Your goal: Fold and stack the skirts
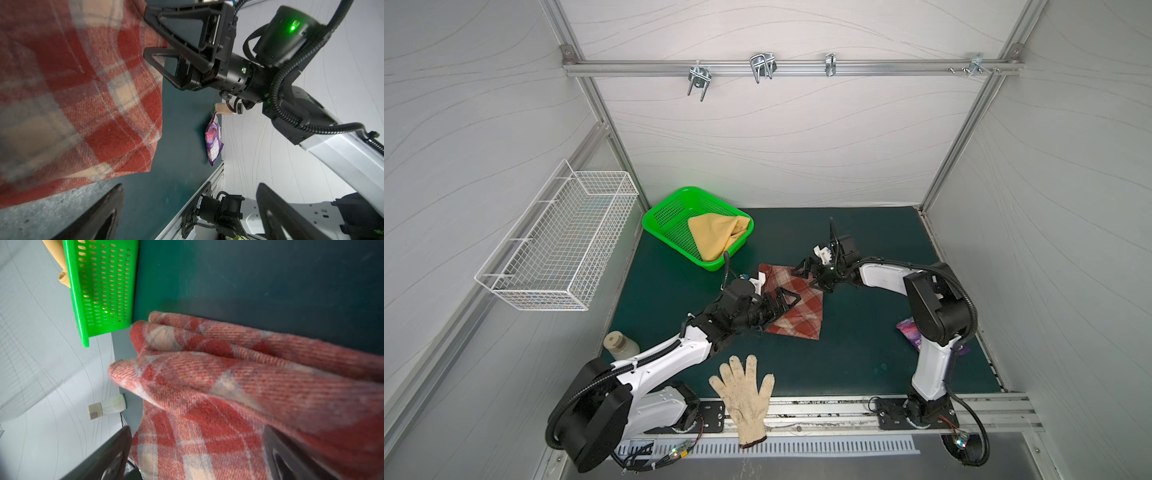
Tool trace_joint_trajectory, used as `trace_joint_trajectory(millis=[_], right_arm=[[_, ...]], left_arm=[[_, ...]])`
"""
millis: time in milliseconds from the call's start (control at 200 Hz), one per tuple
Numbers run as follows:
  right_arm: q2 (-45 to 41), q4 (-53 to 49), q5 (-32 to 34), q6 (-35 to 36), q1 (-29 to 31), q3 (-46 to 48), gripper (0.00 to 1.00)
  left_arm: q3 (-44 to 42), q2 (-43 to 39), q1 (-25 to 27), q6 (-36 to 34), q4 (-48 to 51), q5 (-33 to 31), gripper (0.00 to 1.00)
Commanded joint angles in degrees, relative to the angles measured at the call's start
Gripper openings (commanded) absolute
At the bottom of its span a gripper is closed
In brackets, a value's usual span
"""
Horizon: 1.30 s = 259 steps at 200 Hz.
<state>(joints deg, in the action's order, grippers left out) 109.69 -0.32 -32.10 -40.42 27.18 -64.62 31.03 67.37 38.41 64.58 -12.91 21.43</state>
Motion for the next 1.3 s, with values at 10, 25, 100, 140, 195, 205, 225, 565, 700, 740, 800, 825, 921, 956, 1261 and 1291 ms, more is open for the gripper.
trace_joint_trajectory(millis=[10, 25, 100, 140, 195, 205, 225, 565, 700, 740, 800, 825, 921, 956, 1261, 1291], right_arm=[[1.76, 0.10, 1.19, 1.29, -0.46, -0.75, 0.99], [1.82, 0.02, 1.17, 1.35, -0.47, -0.81, 0.99], [1.90, -0.39, 1.40, 1.56, -0.64, -1.03, 0.99], [1.89, -0.39, 1.32, 1.69, -0.72, -0.96, 0.99], [1.84, -0.36, 1.25, 1.58, -0.81, -0.86, 0.99], [1.84, -0.34, 1.31, 1.62, -0.81, -0.82, 0.99], [1.80, -0.38, 1.31, 1.64, -0.81, -0.73, 0.99], [1.15, -0.12, 1.23, 1.93, -1.26, 0.79, 0.99], [0.71, -0.17, 1.41, 2.28, -1.67, 1.50, 0.99], [0.70, -0.21, 1.46, 2.37, -1.69, 1.68, 0.99], [0.70, -0.25, 1.45, 2.29, -1.82, 1.82, 0.99], [0.71, -0.12, 1.51, 2.39, -1.87, 1.94, 0.99], [0.52, 0.13, 1.86, 2.07, -1.87, 2.63, 0.99], [0.35, 0.50, 2.04, 1.83, -1.87, 3.25, 0.99], [-5.92, 10.52, 5.36, -5.19, -1.61, 15.57, 0.99], [-6.68, 12.25, 5.61, -6.20, -1.45, 17.18, 0.99]], left_arm=[[-0.48, 3.51, 1.54, 1.70, -8.10, 0.06, 0.99], [-0.57, 3.98, 1.71, 1.85, -8.67, 0.16, 0.99], [-1.00, 6.05, 2.18, 2.27, -10.76, -0.06, 0.99], [-1.37, 7.02, 2.19, 2.62, -12.69, -0.24, 0.99], [-1.75, 8.59, 2.19, 3.01, -14.58, -0.25, 0.99], [-1.76, 8.86, 2.19, 2.97, -14.84, -0.29, 0.99], [-1.69, 9.41, 2.19, 2.88, -15.14, -0.26, 0.99], [-1.59, 17.82, -0.26, 2.22, -18.64, -0.35, 0.99], [-3.39, 18.58, -4.16, 2.64, -20.97, 1.76, 0.99], [-3.88, 18.47, -5.32, 2.66, -21.63, 2.48, 0.99], [-4.38, 18.08, -6.83, 2.52, -21.73, 3.01, 0.99], [-4.47, 17.92, -7.40, 2.34, -21.56, 3.29, 0.99], [-4.06, 17.61, -9.15, 1.46, -19.84, 4.33, 0.99], [-3.83, 17.62, -9.67, 1.12, -19.08, 4.64, 0.99], [-3.49, 17.42, -15.83, -1.94, -11.91, 4.56, 0.98], [-3.12, 17.52, -16.75, -2.63, -9.19, 4.62, 0.98]])
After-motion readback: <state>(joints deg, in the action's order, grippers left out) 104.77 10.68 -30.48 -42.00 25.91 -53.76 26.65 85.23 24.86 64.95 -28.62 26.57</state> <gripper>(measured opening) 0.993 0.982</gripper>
